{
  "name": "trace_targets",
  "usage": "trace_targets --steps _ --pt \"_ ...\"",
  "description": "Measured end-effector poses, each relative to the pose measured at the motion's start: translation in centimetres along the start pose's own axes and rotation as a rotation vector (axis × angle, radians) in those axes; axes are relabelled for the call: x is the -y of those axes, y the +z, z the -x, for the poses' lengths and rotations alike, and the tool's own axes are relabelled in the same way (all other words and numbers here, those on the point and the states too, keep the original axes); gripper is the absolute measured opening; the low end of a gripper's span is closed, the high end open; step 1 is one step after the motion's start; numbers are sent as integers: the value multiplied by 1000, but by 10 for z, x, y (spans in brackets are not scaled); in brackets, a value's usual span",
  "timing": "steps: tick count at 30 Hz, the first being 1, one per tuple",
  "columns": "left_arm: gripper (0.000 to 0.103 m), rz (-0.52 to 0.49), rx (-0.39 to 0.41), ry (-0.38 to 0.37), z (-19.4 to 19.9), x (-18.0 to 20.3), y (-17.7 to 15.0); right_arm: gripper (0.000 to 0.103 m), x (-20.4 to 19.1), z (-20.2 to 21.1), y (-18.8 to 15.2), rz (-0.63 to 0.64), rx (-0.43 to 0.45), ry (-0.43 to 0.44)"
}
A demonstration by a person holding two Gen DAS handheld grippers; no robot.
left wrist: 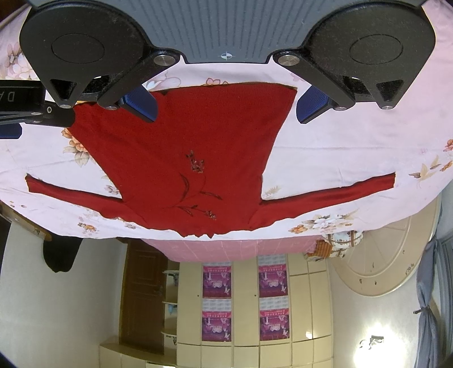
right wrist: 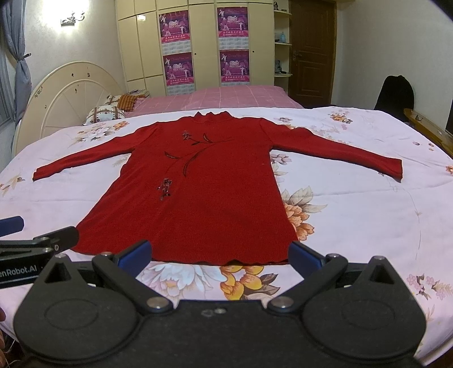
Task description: Fold small clothes
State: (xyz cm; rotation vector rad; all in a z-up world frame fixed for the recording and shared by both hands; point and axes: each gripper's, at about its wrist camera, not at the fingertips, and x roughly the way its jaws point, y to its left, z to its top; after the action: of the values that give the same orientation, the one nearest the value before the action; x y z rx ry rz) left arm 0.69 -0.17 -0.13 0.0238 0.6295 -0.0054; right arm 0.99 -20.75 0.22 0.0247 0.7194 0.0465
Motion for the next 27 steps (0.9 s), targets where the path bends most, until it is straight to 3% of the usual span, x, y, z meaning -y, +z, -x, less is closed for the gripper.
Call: trace_targets --steps 9,12,19,27 --pt "103 1 -10 -8 -4 0 -2 102 1 -2 0 -2 -4 -3" --pt "103 -79 28 9 -2 8 2 102 3 -3 0 -5 -2 -4" --pt "103 -61 40 -27 -17 12 28 102 20 -10 13 -26 22 -40" --pt "103 -36 26 -84 -64 17 69 102 61 -25 48 -83 89 -105"
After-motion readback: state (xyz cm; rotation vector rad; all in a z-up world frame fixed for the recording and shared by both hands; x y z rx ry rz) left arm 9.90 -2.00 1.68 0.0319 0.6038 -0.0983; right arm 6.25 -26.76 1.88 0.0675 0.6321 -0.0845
